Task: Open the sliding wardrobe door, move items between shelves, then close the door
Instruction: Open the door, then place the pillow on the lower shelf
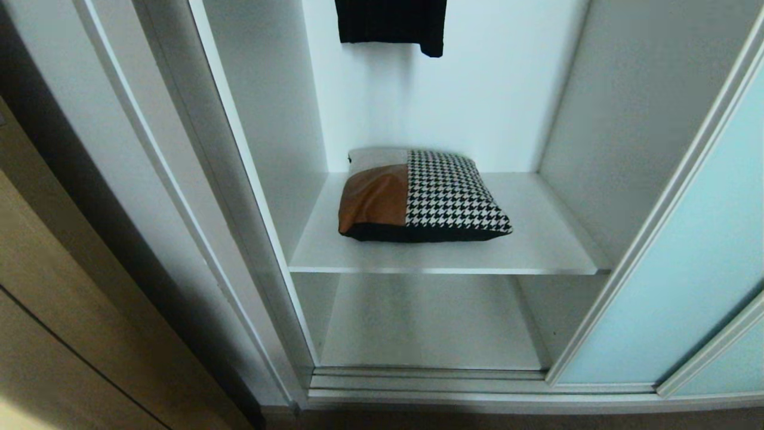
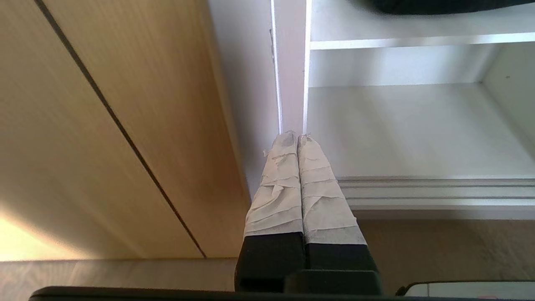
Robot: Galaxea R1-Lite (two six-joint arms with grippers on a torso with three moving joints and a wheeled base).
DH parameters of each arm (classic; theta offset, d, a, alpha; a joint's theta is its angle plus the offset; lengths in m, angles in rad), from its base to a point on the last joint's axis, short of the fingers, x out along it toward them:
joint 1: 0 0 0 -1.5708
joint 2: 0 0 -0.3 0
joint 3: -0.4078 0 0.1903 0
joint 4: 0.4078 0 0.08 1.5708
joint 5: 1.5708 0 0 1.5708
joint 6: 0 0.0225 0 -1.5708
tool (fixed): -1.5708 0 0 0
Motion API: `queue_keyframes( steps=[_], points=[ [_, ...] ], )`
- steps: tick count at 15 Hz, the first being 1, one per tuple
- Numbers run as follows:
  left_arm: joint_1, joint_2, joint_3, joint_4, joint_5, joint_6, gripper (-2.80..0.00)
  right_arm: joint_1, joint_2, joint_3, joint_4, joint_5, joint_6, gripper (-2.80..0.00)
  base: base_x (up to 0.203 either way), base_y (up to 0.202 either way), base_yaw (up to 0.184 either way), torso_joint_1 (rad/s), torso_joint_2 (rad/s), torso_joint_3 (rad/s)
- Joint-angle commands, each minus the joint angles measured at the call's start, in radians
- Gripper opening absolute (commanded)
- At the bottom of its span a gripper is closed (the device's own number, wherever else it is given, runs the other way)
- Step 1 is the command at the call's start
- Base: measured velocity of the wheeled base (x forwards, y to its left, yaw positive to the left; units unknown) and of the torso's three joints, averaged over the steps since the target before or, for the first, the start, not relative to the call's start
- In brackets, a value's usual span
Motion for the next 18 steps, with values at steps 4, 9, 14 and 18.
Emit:
queue_keyframes(
  steps=[4, 9, 14, 18],
  points=[
    [-0.001, 0.001, 0.000, 0.000, 0.001, 0.000, -2.80, 0.000, 0.000, 0.001, 0.002, -0.001, -0.014, -2.80, 0.000, 0.000, 0.000, 0.000, 0.00, 0.000],
    [-0.001, 0.001, 0.000, 0.000, 0.001, -0.001, -2.80, -0.001, -0.002, -0.006, -0.010, -0.003, -0.029, -2.80, 0.000, 0.000, 0.000, 0.000, 0.00, 0.000],
    [-0.001, 0.001, 0.000, 0.000, 0.001, 0.001, -2.80, -0.001, 0.129, -0.383, 0.155, -0.022, -0.025, -2.80, 0.000, 0.000, 0.000, 0.000, 0.00, 0.000],
    [-0.001, 0.001, 0.000, 0.000, 0.001, 0.001, -2.80, 0.003, 0.422, -0.641, 0.276, 0.012, -0.027, -2.80, 0.000, 0.000, 0.000, 0.000, 0.00, 0.000]
  ],
)
